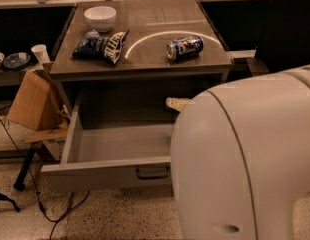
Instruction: Pick apple from top drawer and place on counter
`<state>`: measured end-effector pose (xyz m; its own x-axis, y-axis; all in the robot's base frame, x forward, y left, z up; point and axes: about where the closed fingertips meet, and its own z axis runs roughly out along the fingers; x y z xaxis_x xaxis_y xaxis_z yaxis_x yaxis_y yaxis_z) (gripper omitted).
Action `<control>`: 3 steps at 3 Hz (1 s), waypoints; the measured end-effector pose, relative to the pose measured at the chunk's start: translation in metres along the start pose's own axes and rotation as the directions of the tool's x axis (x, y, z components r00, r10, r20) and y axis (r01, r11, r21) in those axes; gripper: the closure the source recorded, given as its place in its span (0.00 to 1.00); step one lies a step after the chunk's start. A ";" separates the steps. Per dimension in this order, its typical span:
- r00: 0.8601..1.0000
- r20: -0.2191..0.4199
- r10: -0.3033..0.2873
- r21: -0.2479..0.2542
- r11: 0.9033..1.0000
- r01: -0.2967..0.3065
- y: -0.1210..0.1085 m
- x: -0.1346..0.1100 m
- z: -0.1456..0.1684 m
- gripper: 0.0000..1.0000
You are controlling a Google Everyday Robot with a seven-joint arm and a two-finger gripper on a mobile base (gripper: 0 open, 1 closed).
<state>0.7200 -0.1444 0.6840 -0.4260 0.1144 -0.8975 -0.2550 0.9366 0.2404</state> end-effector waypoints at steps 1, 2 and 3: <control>0.999 -0.005 -0.033 0.004 0.999 0.033 -0.001 -0.002 -0.006 0.00; 0.998 -0.009 -0.063 -0.017 0.998 0.063 0.002 0.000 -0.006 0.00; 0.996 -0.015 -0.092 -0.070 0.993 0.090 0.006 0.007 -0.002 0.00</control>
Offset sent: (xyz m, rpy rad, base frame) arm -0.0105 -0.0022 0.0005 -0.0771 -0.0182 0.0737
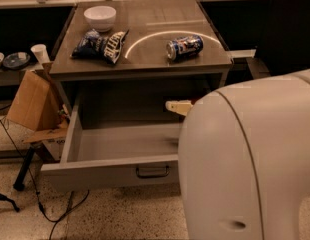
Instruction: Pick apple from top drawer and place on counter
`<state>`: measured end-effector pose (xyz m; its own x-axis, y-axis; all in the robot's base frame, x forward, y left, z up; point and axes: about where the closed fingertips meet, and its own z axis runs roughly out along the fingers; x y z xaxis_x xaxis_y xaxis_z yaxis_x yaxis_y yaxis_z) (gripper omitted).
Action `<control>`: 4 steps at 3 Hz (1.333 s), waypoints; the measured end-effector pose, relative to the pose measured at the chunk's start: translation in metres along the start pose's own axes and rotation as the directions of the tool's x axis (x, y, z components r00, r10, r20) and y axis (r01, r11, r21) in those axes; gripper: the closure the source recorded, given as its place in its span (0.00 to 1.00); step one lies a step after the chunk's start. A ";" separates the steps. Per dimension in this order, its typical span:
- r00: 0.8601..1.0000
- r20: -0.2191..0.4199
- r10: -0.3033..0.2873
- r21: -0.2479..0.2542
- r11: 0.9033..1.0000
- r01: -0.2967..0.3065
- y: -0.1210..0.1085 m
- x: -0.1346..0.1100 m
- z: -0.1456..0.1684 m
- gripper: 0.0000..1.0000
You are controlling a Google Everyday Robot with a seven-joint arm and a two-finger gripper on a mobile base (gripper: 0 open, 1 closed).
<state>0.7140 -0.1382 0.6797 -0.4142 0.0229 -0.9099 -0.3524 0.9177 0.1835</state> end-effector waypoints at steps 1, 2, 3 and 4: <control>1.000 0.001 0.005 -0.003 1.000 -0.005 -0.003 -0.005 -0.001 0.00; 1.000 0.001 0.005 -0.003 1.000 -0.005 -0.003 -0.005 -0.001 0.00; 0.996 0.028 -0.084 -0.091 0.992 0.087 0.012 -0.022 -0.005 0.00; 0.987 0.047 -0.153 -0.170 0.973 0.159 0.026 -0.036 -0.015 0.00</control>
Offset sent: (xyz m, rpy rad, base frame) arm -0.0123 -0.0063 -0.0350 -0.1963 0.0149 0.2980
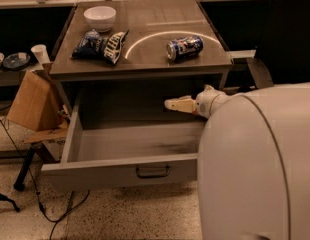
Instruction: Pick apple from top drawer and place on counter
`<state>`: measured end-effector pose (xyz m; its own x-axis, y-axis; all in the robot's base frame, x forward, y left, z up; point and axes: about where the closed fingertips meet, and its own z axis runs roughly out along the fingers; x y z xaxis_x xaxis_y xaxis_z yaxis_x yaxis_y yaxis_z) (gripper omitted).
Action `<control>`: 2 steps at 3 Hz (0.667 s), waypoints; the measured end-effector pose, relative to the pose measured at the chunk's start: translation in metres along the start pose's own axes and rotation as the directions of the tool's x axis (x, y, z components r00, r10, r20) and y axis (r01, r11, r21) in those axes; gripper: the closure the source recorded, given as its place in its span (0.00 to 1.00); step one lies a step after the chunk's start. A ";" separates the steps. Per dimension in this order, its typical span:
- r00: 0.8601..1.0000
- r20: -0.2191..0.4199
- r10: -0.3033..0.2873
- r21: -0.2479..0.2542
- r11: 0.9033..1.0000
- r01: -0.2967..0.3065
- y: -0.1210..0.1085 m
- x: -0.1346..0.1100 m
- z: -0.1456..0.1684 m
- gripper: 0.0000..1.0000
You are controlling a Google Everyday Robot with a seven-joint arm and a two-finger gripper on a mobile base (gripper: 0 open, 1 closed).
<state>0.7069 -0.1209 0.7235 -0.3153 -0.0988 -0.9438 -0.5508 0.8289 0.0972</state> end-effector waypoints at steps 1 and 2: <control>0.997 -0.028 -0.068 -0.056 0.996 0.066 0.007 -0.013 -0.005 0.00; 0.987 -0.095 -0.129 -0.089 0.989 0.120 -0.005 -0.011 0.004 0.00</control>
Offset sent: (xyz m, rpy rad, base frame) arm 0.0279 -0.0150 -0.0032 -0.2236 0.0728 0.1857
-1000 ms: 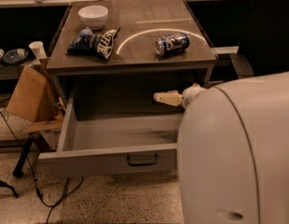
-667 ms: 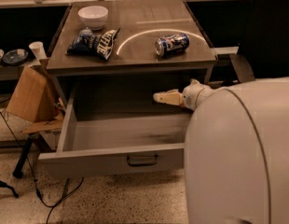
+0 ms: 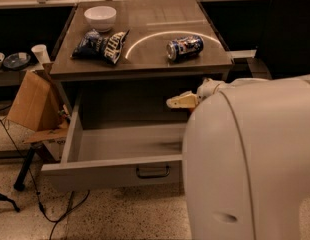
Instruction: Pick apple from top drawer and place on counter
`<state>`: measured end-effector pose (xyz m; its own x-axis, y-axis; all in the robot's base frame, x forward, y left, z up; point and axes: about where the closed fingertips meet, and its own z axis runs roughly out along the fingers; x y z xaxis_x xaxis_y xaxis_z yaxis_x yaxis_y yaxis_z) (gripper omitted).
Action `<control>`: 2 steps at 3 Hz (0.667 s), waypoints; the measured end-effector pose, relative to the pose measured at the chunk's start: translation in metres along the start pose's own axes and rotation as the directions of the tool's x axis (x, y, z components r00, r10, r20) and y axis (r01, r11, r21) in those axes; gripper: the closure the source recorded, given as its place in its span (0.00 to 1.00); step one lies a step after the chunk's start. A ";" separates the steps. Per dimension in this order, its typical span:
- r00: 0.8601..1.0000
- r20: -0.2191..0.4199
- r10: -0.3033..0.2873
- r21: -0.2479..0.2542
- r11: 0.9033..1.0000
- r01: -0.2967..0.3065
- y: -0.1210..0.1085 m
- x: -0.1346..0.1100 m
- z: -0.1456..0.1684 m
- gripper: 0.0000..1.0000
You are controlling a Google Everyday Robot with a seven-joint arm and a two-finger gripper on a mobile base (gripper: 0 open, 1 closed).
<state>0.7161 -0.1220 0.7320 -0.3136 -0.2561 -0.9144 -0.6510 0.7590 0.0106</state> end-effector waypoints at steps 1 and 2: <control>0.995 -0.080 -0.056 -0.022 0.998 0.055 -0.025 0.011 0.012 0.00; 0.984 -0.146 -0.103 -0.048 0.994 0.097 -0.043 0.023 0.019 0.00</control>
Offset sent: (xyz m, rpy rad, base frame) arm 0.0479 -0.0505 -0.0466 -0.2243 0.1183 0.1062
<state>0.7504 -0.1493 0.7022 -0.3425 -0.4171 -0.8418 -0.7106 0.7012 -0.0583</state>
